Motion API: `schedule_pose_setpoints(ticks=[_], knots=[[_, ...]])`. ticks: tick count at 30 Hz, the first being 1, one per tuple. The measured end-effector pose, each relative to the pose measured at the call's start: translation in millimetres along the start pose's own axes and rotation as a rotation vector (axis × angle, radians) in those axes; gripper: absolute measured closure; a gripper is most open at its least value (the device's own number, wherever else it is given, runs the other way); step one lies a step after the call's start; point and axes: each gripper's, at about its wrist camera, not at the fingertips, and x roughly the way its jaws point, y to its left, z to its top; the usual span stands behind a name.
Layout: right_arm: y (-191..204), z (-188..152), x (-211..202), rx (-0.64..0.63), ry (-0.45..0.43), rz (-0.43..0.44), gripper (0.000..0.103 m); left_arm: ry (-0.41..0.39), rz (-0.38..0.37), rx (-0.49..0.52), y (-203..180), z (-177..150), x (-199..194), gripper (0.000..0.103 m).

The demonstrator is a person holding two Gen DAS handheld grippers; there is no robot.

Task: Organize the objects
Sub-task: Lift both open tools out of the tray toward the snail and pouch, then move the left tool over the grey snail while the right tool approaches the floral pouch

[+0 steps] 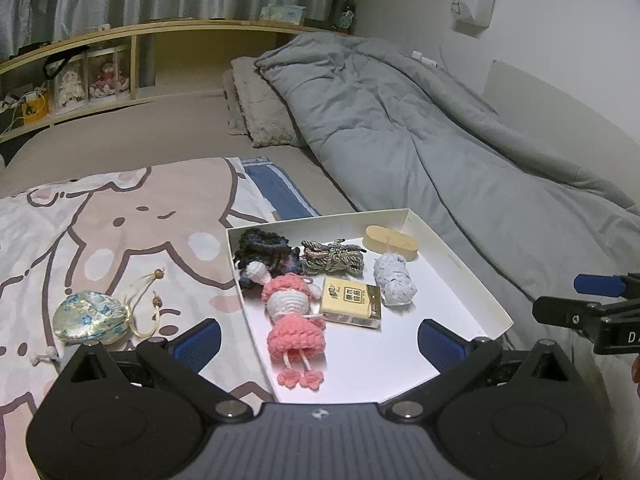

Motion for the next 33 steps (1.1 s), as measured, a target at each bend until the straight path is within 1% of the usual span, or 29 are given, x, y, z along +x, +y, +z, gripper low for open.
schedule_pose_setpoints(ticks=[9, 13, 17, 23, 26, 29, 33], knots=[[8, -4, -4, 0.010, -0.010, -0.016, 0.000, -0.012, 0.019, 0.017, 17, -6, -15, 0.000], [14, -4, -1, 0.020, -0.013, -0.006, 0.000, -0.034, 0.062, 0.031, 27, -10, -22, 0.000], [27, -1, 5, 0.011, -0.012, 0.009, 0.000, -0.040, 0.093, 0.035, 42, -11, -29, 0.000], [55, 4, 18, -0.004, -0.015, 0.040, 0.000, -0.039, 0.135, -0.021, 76, -12, -39, 0.000], [70, 8, 25, -0.017, -0.020, 0.055, 0.000, -0.047, 0.158, -0.039, 91, -14, -43, 0.000], [86, 11, 31, -0.023, -0.021, 0.074, 0.000, -0.064, 0.153, -0.056, 107, -15, -49, 0.000], [109, 16, 40, -0.025, -0.021, 0.107, 0.000, -0.081, 0.181, -0.094, 127, -17, -54, 0.000]])
